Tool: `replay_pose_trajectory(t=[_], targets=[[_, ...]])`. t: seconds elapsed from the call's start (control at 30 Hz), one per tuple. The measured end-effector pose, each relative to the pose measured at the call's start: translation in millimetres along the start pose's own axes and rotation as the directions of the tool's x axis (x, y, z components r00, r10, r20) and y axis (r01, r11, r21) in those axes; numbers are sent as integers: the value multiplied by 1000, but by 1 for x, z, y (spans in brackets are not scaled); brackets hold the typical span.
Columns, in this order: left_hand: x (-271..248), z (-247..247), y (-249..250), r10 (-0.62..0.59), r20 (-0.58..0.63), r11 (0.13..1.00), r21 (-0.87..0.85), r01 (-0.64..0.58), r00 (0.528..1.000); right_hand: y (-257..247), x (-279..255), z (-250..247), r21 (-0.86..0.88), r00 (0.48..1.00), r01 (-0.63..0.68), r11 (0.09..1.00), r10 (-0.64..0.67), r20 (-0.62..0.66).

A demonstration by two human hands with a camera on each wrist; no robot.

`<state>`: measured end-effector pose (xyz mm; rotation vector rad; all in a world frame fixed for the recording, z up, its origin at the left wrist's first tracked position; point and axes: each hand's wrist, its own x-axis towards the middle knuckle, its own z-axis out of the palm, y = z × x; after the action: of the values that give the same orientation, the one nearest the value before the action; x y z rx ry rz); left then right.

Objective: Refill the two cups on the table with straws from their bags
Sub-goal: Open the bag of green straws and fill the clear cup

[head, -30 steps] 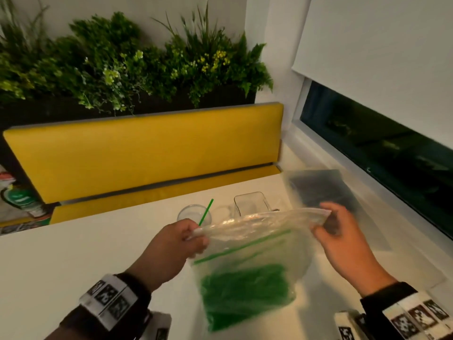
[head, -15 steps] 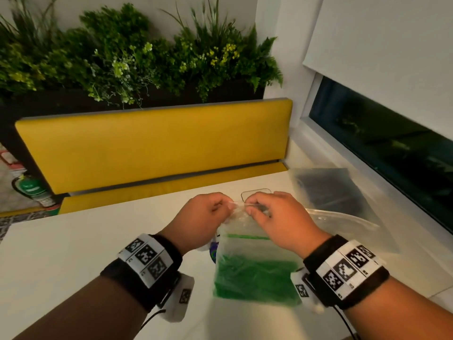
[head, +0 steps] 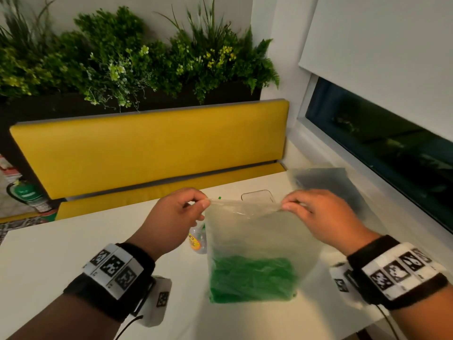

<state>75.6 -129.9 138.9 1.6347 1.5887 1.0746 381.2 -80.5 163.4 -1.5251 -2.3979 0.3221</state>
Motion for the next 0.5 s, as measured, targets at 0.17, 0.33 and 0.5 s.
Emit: replay_pose_trajectory(t=[0.17, 0.33, 0.5], targets=[[-3, -18, -12, -76, -45, 996, -42, 74, 996, 52, -36, -21, -38, 985, -170, 985, 168, -38], [-5, -15, -14, -59, -20, 997, -55, 58, 998, 59, -49, -22, -48, 991, -133, 990, 132, -16], [-3, -12, -8, 3, 21, 1000, -3, -3, 1000, 18, -16, -15, -28, 993, -9, 1000, 13, 119]])
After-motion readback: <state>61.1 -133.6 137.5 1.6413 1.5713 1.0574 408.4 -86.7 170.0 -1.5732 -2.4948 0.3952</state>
